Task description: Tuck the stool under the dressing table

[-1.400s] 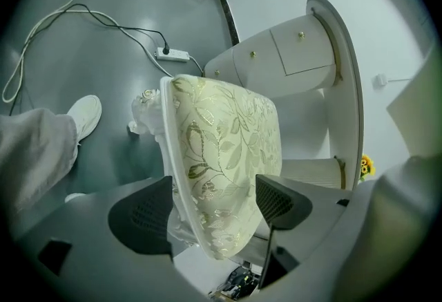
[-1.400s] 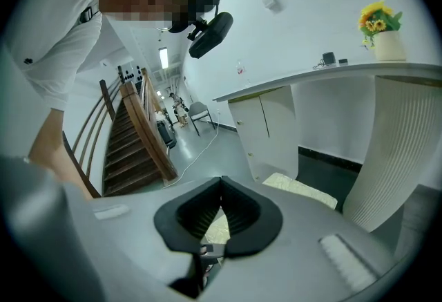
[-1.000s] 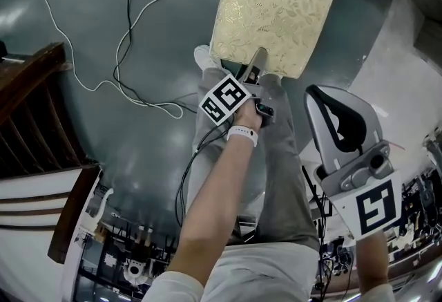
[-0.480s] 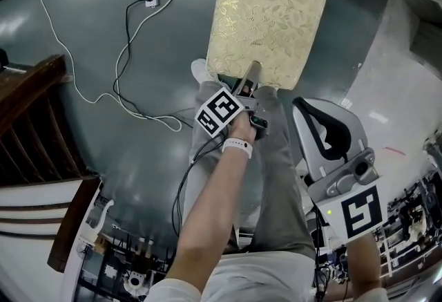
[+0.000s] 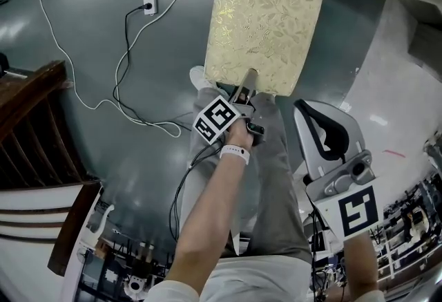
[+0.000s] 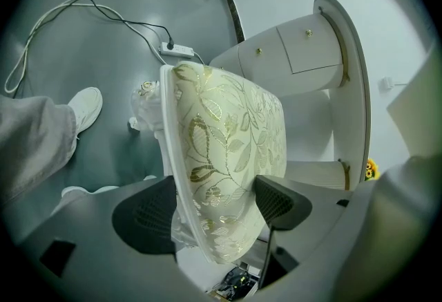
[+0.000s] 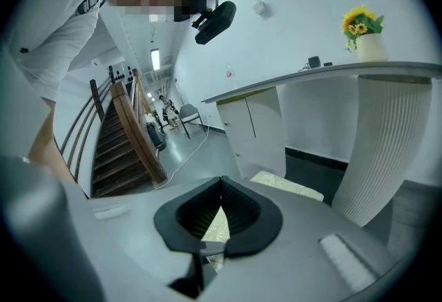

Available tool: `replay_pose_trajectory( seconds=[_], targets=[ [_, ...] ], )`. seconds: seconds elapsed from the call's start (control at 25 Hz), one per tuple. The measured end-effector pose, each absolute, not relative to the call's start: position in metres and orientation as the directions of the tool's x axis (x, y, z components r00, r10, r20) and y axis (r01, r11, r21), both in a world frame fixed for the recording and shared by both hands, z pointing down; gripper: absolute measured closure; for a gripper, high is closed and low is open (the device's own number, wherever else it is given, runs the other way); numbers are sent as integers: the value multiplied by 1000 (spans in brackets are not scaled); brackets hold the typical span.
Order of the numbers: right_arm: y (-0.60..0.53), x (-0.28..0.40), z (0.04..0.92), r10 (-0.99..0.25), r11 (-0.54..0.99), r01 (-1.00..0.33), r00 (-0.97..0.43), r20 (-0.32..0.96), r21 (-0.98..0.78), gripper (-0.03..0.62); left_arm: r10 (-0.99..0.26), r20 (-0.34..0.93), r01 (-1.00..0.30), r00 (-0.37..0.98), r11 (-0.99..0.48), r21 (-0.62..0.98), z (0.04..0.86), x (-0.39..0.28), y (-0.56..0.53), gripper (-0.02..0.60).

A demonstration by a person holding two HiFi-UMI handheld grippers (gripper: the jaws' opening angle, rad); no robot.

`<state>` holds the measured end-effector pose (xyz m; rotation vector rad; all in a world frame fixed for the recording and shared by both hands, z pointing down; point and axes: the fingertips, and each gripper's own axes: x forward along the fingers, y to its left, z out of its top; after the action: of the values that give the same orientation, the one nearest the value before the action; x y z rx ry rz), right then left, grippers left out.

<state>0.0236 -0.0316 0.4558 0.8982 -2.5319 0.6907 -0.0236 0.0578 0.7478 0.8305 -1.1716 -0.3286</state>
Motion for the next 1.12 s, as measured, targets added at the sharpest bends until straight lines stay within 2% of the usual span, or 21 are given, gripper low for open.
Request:
replay_pose_trajectory(
  seconds=[0.2, 1.12],
  targets=[
    [-25, 30, 469, -492, 652, -694, -694, 526, -305, 583, -628, 675, -177, 388, 667, 723, 744, -23, 60, 222],
    [19, 49, 473, -537, 596, -745, -647, 542, -298, 583, -642, 649, -169, 407, 645, 745, 747, -20, 60, 224]
  ],
)
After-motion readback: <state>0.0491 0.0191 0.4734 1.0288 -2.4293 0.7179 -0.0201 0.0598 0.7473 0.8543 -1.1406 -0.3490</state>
